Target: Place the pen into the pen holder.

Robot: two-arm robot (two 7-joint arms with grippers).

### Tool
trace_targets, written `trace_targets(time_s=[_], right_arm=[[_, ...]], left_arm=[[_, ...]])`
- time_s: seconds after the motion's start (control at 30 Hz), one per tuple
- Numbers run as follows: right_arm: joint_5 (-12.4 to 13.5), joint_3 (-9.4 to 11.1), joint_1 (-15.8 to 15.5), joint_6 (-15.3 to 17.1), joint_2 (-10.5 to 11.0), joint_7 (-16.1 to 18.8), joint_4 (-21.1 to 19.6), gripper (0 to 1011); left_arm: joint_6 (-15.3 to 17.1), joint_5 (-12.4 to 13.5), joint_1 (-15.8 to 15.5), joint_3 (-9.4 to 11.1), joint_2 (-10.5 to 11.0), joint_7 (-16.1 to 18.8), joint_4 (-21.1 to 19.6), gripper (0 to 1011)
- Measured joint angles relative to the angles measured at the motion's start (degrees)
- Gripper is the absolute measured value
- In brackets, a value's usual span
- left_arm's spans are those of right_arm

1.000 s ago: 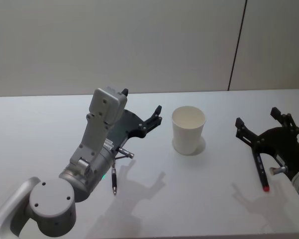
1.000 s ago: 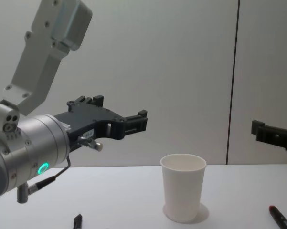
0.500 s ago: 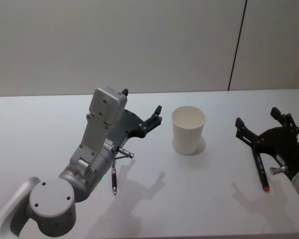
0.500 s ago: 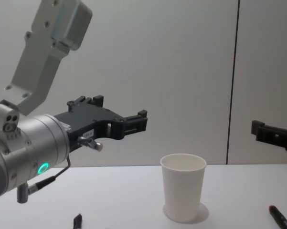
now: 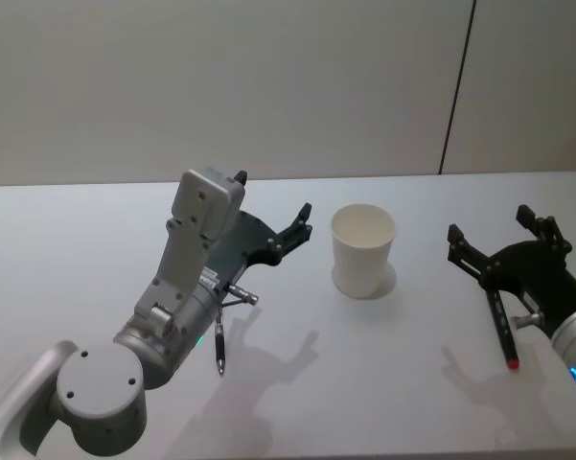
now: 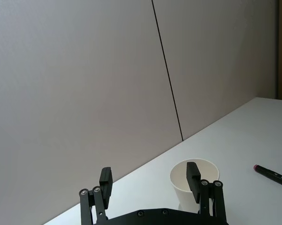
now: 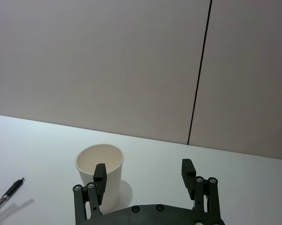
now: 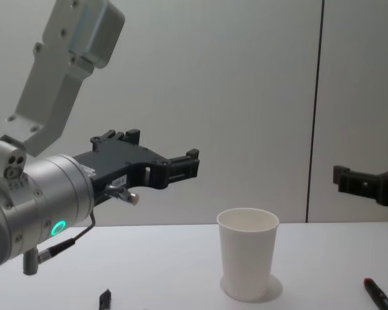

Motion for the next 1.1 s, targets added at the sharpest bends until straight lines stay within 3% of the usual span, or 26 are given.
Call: trace_targets(time_s=[0.4, 0.53, 1.1], right_arm=[[-2.26, -0.26, 2.03, 10.27, -1.46, -2.10, -0.82, 1001], [-2.56, -0.18, 3.10, 15.05, -2.13, -2.74, -0.85, 1001], [-0.10, 1.53, 8.83, 32.82, -5.58, -6.26, 2.06, 1001]], left_arm=[[0.00, 0.00, 0.00, 0.00, 0.00, 0.00, 0.00, 1004], [0.00, 0.00, 0.00, 0.00, 0.00, 0.00, 0.00, 1004], [0.00, 0.00, 0.00, 0.00, 0.00, 0.00, 0.00, 1004]])
